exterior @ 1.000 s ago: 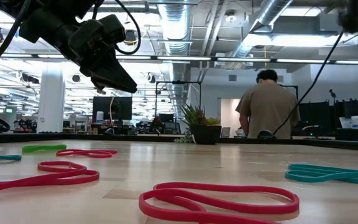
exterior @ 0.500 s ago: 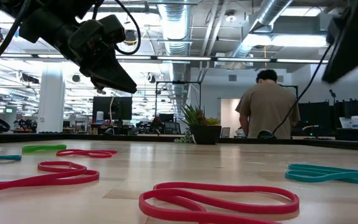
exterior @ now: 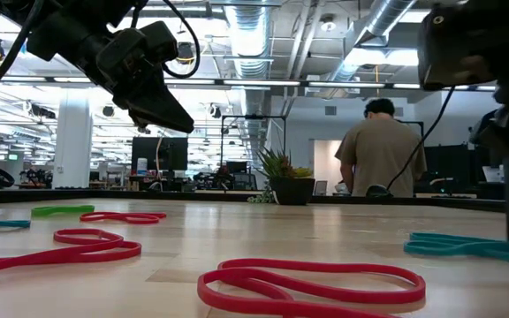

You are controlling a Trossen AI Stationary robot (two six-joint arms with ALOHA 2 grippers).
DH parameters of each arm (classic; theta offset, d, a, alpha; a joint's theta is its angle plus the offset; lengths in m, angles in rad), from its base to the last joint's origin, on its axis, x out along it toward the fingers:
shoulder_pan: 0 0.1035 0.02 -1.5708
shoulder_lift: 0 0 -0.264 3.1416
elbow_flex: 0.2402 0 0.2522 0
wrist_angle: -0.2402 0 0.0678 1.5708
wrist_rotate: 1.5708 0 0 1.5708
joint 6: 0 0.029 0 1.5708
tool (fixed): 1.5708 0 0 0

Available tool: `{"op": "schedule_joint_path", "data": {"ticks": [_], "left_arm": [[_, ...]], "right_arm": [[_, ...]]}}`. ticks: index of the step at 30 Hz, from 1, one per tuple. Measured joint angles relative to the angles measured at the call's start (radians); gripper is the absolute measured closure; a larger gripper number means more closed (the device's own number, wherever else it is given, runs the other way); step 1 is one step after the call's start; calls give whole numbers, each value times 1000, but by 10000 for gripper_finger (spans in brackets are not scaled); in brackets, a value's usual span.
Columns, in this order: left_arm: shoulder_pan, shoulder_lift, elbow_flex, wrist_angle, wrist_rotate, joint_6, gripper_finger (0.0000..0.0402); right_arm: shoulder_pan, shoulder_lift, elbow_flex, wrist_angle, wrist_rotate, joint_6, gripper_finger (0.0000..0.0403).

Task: Pick and place rubber bands into bin
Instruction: Put the blue rubber band into the orange basket

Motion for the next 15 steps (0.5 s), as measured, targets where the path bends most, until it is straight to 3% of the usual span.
{"op": "schedule_joint_path", "data": {"ticks": [11,15], "left_arm": [[0,0,0,1,0,0,306],[0,0,0,1,0,0,306]], "right_arm": [[-14,20,2,-10,5,-27,283],[-13,25,2,-9,5,-47,302]]}}
